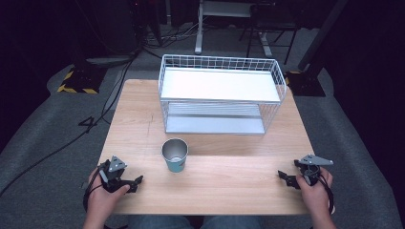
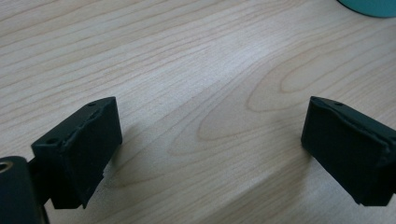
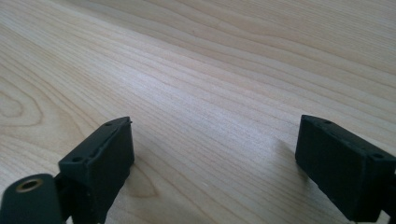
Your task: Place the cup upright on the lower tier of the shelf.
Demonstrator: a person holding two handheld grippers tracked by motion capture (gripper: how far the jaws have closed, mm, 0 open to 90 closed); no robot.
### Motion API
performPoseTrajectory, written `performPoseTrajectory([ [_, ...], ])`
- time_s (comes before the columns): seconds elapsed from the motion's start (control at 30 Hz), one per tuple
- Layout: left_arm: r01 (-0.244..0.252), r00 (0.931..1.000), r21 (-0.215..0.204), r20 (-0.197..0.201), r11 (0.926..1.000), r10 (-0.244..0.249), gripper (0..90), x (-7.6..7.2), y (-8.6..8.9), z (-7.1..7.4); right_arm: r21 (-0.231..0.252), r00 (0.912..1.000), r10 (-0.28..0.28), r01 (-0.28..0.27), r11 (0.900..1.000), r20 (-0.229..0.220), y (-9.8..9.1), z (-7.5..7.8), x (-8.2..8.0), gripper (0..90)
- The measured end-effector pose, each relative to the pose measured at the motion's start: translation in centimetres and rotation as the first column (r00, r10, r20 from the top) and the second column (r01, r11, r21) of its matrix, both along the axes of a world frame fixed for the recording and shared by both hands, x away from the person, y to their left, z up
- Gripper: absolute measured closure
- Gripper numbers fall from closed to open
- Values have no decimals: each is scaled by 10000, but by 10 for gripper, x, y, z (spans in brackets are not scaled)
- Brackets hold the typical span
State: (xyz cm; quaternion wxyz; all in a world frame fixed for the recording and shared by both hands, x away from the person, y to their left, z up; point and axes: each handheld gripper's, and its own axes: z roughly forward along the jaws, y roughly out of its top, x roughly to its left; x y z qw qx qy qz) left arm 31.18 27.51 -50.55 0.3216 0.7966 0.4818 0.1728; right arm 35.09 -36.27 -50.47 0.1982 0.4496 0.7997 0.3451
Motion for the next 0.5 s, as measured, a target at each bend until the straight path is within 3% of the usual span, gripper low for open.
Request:
performPoseTrajectory([
  [0.13,-67,10000,-11,-66,10000,67,90,0,-1,2,-21,9996,-289,289,9996,-44,3,0,-1,98],
  [0.17,-46,10000,-144,-5,9999,46,173,-1,-1,4,-24,9993,-358,358,9994,-66,4,0,-1,90],
  [0.23,-14,10000,-284,-71,9996,12,181,-1,-2,5,-40,9994,-337,337,9994,-42,4,0,0,88],
  [0.27,-44,9998,-322,170,9995,50,159,-2,-2,7,-24,9993,-363,362,9993,-79,4,0,0,84],
  [0.4,-87,9987,-503,490,9987,111,159,-3,-5,14,-33,9993,-354,354,9994,-86,4,0,0,83],
  [0.5,212,9973,-776,713,9968,-156,159,-6,-10,24,-34,9993,-352,351,9994,-82,4,0,0,83],
])
